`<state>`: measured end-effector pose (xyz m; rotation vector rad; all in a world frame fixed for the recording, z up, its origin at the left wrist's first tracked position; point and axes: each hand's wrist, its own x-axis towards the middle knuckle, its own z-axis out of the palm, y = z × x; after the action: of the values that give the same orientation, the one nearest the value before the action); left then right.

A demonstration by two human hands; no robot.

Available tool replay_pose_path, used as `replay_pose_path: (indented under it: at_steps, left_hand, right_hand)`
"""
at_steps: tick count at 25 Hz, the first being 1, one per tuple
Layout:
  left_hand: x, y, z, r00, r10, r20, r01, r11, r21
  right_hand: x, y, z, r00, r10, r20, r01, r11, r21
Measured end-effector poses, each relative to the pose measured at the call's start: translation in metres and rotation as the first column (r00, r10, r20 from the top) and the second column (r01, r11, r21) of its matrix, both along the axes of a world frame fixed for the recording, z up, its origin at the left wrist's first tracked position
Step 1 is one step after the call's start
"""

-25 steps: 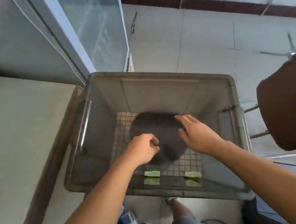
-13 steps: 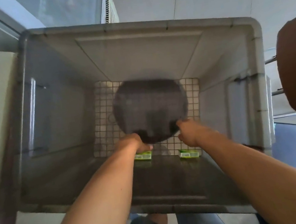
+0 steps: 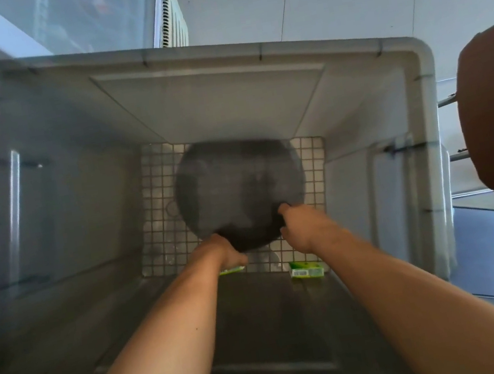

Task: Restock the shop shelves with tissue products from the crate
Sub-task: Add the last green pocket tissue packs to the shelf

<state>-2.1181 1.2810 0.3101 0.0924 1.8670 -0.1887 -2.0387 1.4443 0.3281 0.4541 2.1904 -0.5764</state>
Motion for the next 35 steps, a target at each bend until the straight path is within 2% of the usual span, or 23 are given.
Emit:
replay_pose_path:
  at_steps: [4,6,9,12,16,19,23,25,29,35]
  left_hand:
    - [-0.017,0.003,0.016,0.986,0.149,0.075,-0.160,0.970,0.180]
    - [-0.028,0.003,0.030,0.949,0.275,0.158,-0.305,0.925,0.226]
    - [-0.042,-0.001,0.048,0.791,0.498,0.355,-0.598,0.752,0.279]
    - [-0.054,-0.004,0.065,0.636,0.566,0.525,-0.764,0.559,0.323]
    - [-0.058,-0.003,0.068,0.694,0.511,0.508,-0.719,0.535,0.444]
    - [-0.059,-0.003,0.064,0.710,0.516,0.479,-0.704,0.524,0.480]
    - [-0.061,-0.002,0.062,0.805,0.436,0.402,-0.593,0.612,0.523]
    - [-0.061,-0.003,0.062,0.826,0.402,0.395,-0.563,0.632,0.533]
    - [-0.059,-0.005,0.063,0.824,0.397,0.404,-0.565,0.626,0.537]
    - [-0.059,-0.013,0.062,0.792,0.448,0.415,-0.611,0.579,0.540]
  right_hand:
    - [-0.001,0.000,0.003,1.000,-0.006,-0.009,0.006,1.000,-0.009]
    - [0.000,0.001,0.002,1.000,-0.014,-0.007,0.014,1.000,-0.011]
    - [0.001,0.003,0.001,0.999,-0.050,0.014,0.050,0.999,-0.009]
    - [0.006,0.001,-0.004,0.999,-0.034,0.041,0.033,0.999,0.006]
    - [0.007,-0.002,-0.011,0.996,-0.004,0.086,0.003,1.000,0.020]
    - [0.013,-0.004,-0.018,0.990,0.046,0.135,-0.048,0.999,0.011]
    - [0.024,-0.007,-0.030,0.956,0.145,0.254,-0.129,0.989,-0.076]
    - [0.030,-0.010,-0.037,0.930,0.210,0.301,-0.180,0.976,-0.123]
    - [0.034,-0.014,-0.044,0.907,0.262,0.331,-0.231,0.964,-0.133]
    - [0.038,-0.009,-0.049,0.890,0.345,0.296,-0.334,0.938,-0.092]
